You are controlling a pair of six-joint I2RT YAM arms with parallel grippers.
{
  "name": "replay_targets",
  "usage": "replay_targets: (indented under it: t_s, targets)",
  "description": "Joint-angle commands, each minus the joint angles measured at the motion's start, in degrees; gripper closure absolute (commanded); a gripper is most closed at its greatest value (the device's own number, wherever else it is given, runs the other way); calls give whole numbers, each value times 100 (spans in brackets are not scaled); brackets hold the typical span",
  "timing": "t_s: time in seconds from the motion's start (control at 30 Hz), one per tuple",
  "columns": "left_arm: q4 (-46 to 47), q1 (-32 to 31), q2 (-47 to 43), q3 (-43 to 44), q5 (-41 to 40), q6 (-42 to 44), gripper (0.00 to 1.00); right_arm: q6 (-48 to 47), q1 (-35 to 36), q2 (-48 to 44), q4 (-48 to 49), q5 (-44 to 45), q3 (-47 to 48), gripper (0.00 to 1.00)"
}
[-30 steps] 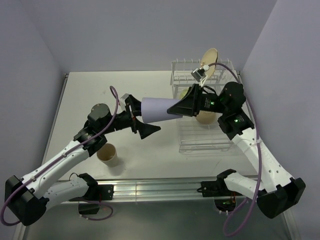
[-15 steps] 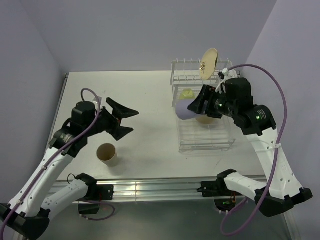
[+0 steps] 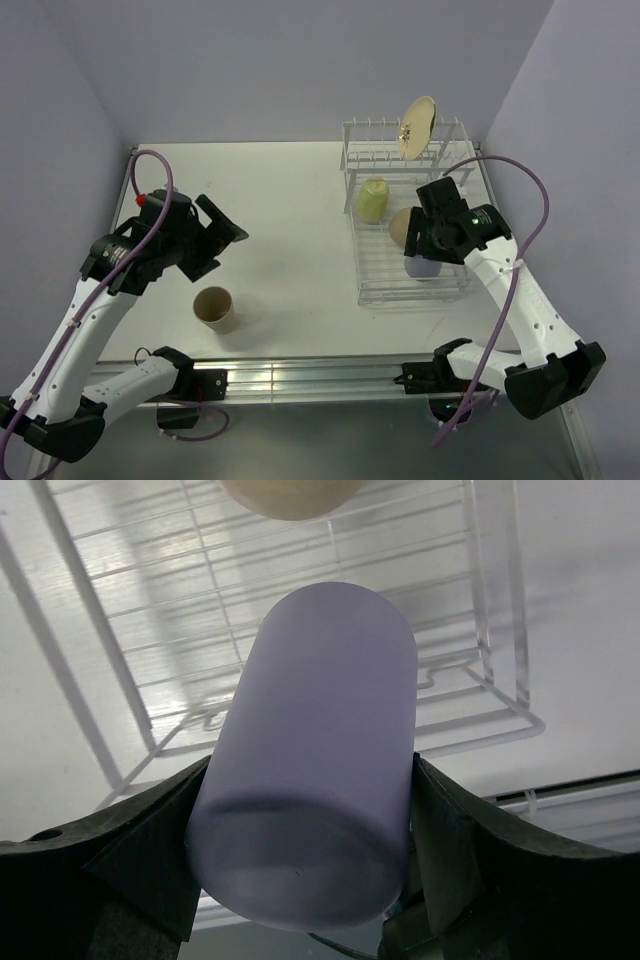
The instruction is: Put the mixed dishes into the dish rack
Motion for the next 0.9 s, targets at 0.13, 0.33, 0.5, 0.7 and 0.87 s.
replay_targets:
  t_s: [0.13, 0.33, 0.5, 0.7, 0.87]
  targets:
    - [-737, 11, -540, -524, -823, 24, 1, -99, -26, 167, 631, 446, -422, 100]
    - [-808, 20, -759, -910, -973, -55, 1, -187, -34, 369, 1273, 402, -870, 100]
    - [-685, 20, -839, -1130, -859, -82, 1, -222, -34, 615, 1546, 226, -1046, 100]
    - [-667, 29, -699, -1183, -824, 58, 1, -257, -105, 659, 1705, -11, -1099, 94]
    - [-535, 55, -497, -1350, -719, 173, 1, -266, -122, 633, 1740, -82, -1161, 82]
